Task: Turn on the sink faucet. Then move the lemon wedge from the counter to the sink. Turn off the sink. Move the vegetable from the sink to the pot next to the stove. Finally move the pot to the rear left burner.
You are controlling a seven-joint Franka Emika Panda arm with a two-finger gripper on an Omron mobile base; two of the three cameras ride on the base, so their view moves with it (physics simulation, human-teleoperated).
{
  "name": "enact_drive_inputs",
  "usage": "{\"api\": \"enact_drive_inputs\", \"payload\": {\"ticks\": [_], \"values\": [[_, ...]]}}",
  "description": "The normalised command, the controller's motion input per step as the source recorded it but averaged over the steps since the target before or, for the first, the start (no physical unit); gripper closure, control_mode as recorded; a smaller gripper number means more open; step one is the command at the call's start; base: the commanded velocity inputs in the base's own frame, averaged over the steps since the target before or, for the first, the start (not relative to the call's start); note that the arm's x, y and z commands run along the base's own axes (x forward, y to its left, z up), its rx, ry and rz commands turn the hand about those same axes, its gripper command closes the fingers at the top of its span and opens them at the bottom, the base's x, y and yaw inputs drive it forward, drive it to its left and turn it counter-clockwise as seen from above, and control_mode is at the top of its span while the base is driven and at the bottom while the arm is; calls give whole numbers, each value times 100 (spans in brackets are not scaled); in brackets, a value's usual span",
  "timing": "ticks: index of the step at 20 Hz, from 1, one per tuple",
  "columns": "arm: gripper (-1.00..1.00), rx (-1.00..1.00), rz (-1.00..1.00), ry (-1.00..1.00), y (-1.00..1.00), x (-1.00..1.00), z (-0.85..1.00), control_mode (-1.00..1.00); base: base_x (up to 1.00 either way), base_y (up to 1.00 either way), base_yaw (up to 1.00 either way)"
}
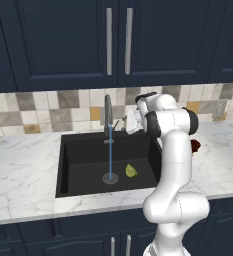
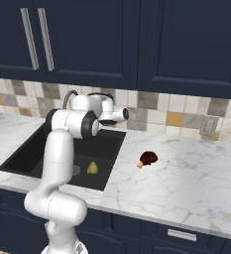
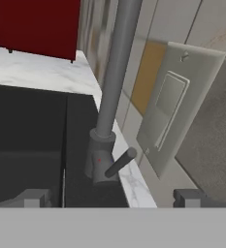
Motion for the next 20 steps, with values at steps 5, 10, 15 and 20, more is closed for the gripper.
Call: {"api": "enact_drive_inputs", "payload": {"ticks": [5, 10, 15, 20], "values": [[-100, 0, 2, 5, 13, 0, 0, -100, 0, 0, 0], [-100, 0, 3, 6, 14, 3, 0, -100, 0, 0, 0], [-100, 0, 4, 5, 15, 3, 0, -100, 0, 0, 0], [-100, 0, 5, 3, 15, 2, 0, -100, 0, 0, 0]]}}
